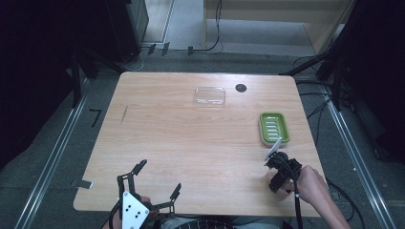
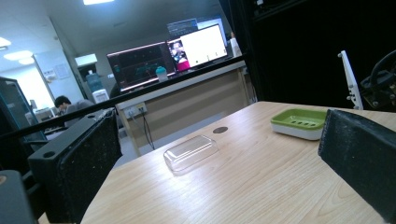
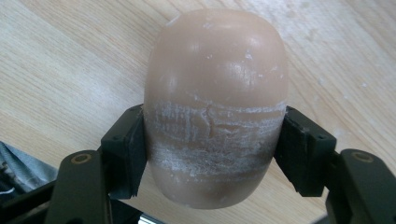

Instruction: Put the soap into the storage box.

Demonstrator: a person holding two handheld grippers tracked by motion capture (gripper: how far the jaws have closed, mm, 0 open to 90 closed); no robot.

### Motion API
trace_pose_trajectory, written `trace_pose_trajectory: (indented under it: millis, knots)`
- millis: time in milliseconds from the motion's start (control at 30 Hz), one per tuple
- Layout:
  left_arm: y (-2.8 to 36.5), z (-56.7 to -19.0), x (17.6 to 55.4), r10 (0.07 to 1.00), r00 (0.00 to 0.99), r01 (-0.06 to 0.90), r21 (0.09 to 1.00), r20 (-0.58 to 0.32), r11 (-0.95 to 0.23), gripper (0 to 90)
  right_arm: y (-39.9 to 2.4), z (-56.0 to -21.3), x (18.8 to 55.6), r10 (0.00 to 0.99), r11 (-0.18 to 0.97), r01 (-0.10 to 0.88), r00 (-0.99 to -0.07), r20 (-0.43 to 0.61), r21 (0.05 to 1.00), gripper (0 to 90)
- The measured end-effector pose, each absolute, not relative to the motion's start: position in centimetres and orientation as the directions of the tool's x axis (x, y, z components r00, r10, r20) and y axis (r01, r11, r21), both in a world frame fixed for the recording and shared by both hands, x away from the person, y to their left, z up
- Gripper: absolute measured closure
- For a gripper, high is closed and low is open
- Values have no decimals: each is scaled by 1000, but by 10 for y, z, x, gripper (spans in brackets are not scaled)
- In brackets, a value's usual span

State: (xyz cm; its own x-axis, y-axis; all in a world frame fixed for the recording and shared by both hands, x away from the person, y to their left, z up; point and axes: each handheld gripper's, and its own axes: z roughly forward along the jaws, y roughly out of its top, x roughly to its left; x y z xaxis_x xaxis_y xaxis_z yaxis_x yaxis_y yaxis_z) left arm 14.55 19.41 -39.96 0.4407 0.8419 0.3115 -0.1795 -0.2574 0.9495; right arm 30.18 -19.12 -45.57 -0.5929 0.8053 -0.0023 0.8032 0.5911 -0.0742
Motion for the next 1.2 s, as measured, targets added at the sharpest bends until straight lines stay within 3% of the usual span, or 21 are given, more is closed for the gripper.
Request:
trace_pose_trajectory:
  millis: [1200]
  knots:
    - [194,-400,146,841,444,-181,950,311,-255,0,-207,-433,328,808,585,804,-589,-10,-105,338]
